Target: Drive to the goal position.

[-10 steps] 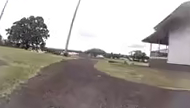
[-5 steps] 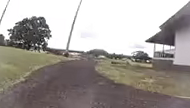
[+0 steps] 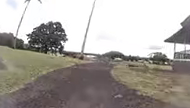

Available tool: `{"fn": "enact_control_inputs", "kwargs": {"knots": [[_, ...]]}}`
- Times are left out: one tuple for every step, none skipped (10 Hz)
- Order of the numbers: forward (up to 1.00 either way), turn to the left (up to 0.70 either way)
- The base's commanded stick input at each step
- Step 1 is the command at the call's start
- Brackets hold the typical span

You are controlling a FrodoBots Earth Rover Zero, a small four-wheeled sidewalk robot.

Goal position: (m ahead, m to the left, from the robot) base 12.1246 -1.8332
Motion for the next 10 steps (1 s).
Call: {"fn": "enact_control_inputs", "kwargs": {"knots": [[0.85,0.0],[0.85,0.0],[0.85,0.0],[0.85,0.0],[0.85,0.0],[0.85,0.0],[0.85,0.0],[0.85,0.0],[0.85,0.0],[0.85,0.0]]}}
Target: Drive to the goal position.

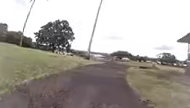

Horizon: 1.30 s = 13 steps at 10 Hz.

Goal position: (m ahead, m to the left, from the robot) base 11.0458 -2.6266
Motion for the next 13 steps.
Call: {"fn": "enact_control_inputs", "kwargs": {"knots": [[0.85,0.0],[0.85,0.0],[0.85,0.0],[0.85,0.0],[0.85,0.0],[0.85,0.0],[0.85,0.0],[0.85,0.0],[0.85,0.0],[0.85,0.0],[0.85,0.0],[0.85,0.0],[0.85,0.0]]}}
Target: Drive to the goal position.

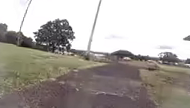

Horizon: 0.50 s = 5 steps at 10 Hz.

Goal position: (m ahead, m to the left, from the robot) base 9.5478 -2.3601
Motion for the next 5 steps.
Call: {"fn": "enact_control_inputs", "kwargs": {"knots": [[0.85,0.0],[0.85,0.0],[0.85,0.0],[0.85,0.0],[0.85,0.0]]}}
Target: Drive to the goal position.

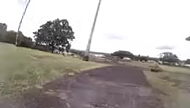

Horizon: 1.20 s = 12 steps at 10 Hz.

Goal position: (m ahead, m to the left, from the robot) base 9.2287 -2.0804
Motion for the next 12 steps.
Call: {"fn": "enact_control_inputs", "kwargs": {"knots": [[0.85,0.0],[0.85,0.0],[0.85,-0.13],[0.85,-0.27],[0.85,-0.27],[0.85,-0.27],[0.85,-0.27],[0.85,-0.27],[0.85,-0.27],[0.85,-0.27],[0.85,-0.27],[0.85,-0.27]]}}
